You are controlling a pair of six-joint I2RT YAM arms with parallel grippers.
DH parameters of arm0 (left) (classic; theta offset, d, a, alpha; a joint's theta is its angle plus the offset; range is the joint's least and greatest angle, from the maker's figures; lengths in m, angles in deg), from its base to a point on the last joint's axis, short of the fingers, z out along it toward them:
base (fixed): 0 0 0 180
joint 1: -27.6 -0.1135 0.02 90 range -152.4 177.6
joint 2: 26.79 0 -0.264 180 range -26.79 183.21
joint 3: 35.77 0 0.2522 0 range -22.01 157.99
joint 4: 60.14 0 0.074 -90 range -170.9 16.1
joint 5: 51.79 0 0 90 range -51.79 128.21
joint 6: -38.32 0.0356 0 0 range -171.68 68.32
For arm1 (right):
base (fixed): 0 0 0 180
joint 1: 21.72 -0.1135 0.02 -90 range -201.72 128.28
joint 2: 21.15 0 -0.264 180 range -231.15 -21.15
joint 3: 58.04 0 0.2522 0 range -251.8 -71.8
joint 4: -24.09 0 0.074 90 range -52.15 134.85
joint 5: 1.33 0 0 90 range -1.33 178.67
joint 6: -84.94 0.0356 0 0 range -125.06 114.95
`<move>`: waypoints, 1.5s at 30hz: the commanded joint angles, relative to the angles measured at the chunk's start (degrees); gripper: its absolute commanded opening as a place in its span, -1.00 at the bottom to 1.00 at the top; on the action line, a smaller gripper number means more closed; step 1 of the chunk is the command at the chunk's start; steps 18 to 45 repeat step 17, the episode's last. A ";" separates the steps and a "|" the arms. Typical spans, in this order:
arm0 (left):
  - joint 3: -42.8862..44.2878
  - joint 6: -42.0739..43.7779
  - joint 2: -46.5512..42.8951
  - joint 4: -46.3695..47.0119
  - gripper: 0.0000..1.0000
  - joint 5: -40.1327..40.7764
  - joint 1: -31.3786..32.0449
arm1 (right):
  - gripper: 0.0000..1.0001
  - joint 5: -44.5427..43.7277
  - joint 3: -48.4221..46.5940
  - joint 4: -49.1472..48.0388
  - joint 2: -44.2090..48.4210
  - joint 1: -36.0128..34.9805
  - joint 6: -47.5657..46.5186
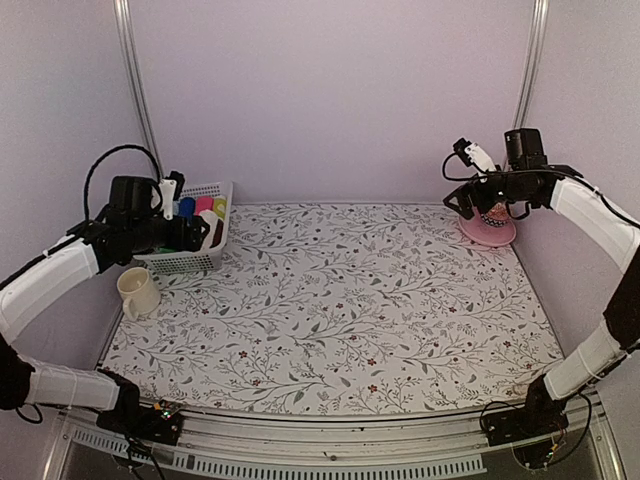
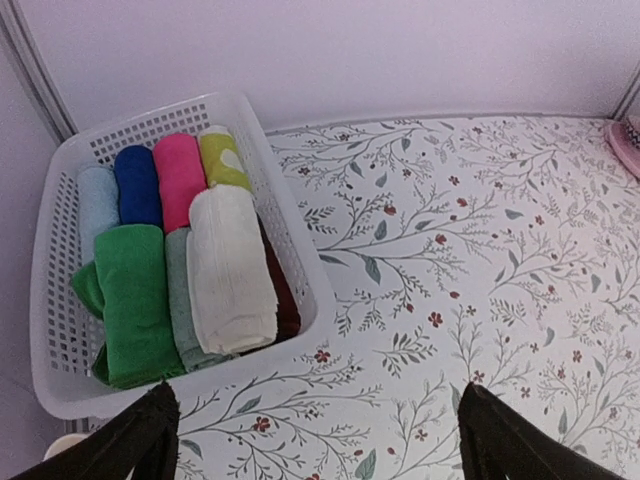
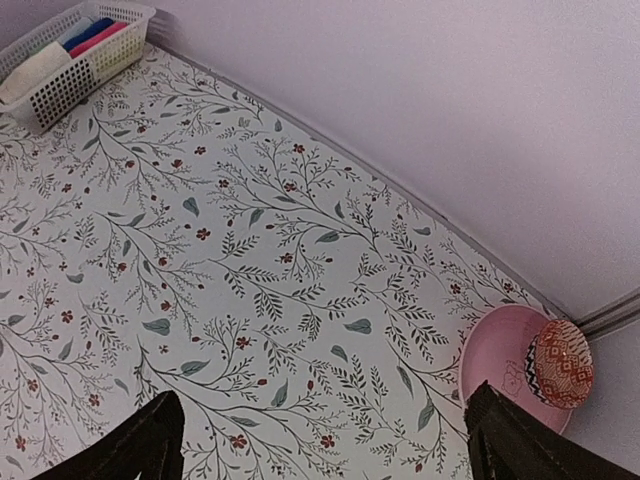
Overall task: Roll the towels
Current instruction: Reset both arms
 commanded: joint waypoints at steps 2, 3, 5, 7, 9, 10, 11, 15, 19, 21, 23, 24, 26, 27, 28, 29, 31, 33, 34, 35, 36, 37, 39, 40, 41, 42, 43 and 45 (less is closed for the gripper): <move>-7.24 0.98 -7.58 -2.26 0.95 2.65 2.86 | 0.98 -2.93 5.79 -4.57 11.33 0.60 9.10; -8.18 0.95 -9.26 -2.49 0.95 2.64 3.16 | 0.98 -4.15 6.71 -5.56 13.37 0.64 10.41; -9.80 1.07 -12.71 -3.02 0.94 2.73 3.50 | 0.98 -5.71 9.43 -7.99 17.58 0.66 12.39; -11.41 1.75 -16.09 -3.02 0.95 2.81 3.63 | 0.98 -6.74 12.71 -11.20 21.94 0.66 12.62; -12.73 2.47 -19.16 -3.09 0.95 3.65 3.66 | 0.98 -8.72 17.99 -15.38 26.74 0.66 12.29; -13.48 2.70 -20.24 -3.31 0.95 3.50 3.65 | 0.98 -9.33 19.87 -17.13 28.52 0.66 12.39; -14.11 2.92 -21.13 -3.44 0.95 3.11 3.65 | 0.98 -9.65 21.48 -19.27 30.01 0.66 12.29; -14.76 3.16 -23.23 -3.19 0.95 2.82 3.73 | 0.98 -11.03 25.07 -22.55 32.09 0.67 12.24; -15.50 3.27 -24.10 -1.69 0.95 2.15 3.77 | 0.98 -12.71 25.63 -23.31 31.79 0.66 12.54; -15.50 3.27 -24.10 -1.69 0.95 2.15 3.77 | 0.98 -12.71 25.63 -23.31 31.79 0.66 12.54; -15.50 3.27 -24.10 -1.69 0.95 2.15 3.77 | 0.98 -12.71 25.63 -23.31 31.79 0.66 12.54; -15.50 3.27 -24.10 -1.69 0.95 2.15 3.77 | 0.98 -12.71 25.63 -23.31 31.79 0.66 12.54; -15.50 3.27 -24.10 -1.69 0.95 2.15 3.77 | 0.98 -12.71 25.63 -23.31 31.79 0.66 12.54; -15.50 3.27 -24.10 -1.69 0.95 2.15 3.77 | 0.98 -12.71 25.63 -23.31 31.79 0.66 12.54; -15.50 3.27 -24.10 -1.69 0.95 2.15 3.77 | 0.98 -12.71 25.63 -23.31 31.79 0.66 12.54; -15.50 3.27 -24.10 -1.69 0.95 2.15 3.77 | 0.98 -12.71 25.63 -23.31 31.79 0.66 12.54; -15.50 3.27 -24.10 -1.69 0.95 2.15 3.77 | 0.98 -12.71 25.63 -23.31 31.79 0.66 12.54; -15.50 3.27 -24.10 -1.69 0.95 2.15 3.77 | 0.98 -12.71 25.63 -23.31 31.79 0.66 12.54; -15.50 3.27 -24.10 -1.69 0.95 2.15 3.77 | 0.98 -12.71 25.63 -23.31 31.79 0.66 12.54; -15.50 3.27 -24.10 -1.69 0.95 2.15 3.77 | 0.98 -12.71 25.63 -23.31 31.79 0.66 12.54; -15.50 3.27 -24.10 -1.69 0.95 2.15 3.77 | 0.98 -12.71 25.63 -23.31 31.79 0.66 12.54; -15.50 3.27 -24.10 -1.69 0.95 2.15 3.77 | 0.98 -12.71 25.63 -23.31 31.79 0.66 12.54; -15.50 3.27 -24.10 -1.69 0.95 2.15 3.77 | 0.98 -12.71 25.63 -23.31 31.79 0.66 12.54; -15.50 3.27 -24.10 -1.69 0.95 2.15 3.77 | 0.98 -12.71 25.63 -23.31 31.79 0.66 12.54; -15.50 3.27 -24.10 -1.69 0.95 2.15 3.77 | 0.98 -12.71 25.63 -23.31 31.79 0.66 12.54; -15.50 3.27 -24.10 -1.69 0.95 2.15 3.77 | 0.98 -12.71 25.63 -23.31 31.79 0.66 12.54; -15.50 3.27 -24.10 -1.69 0.95 2.15 3.77 | 0.98 -12.71 25.63 -23.31 31.79 0.66 12.54; -15.50 3.27 -24.10 -1.69 0.95 2.15 3.77 | 0.98 -12.71 25.63 -23.31 31.79 0.66 12.54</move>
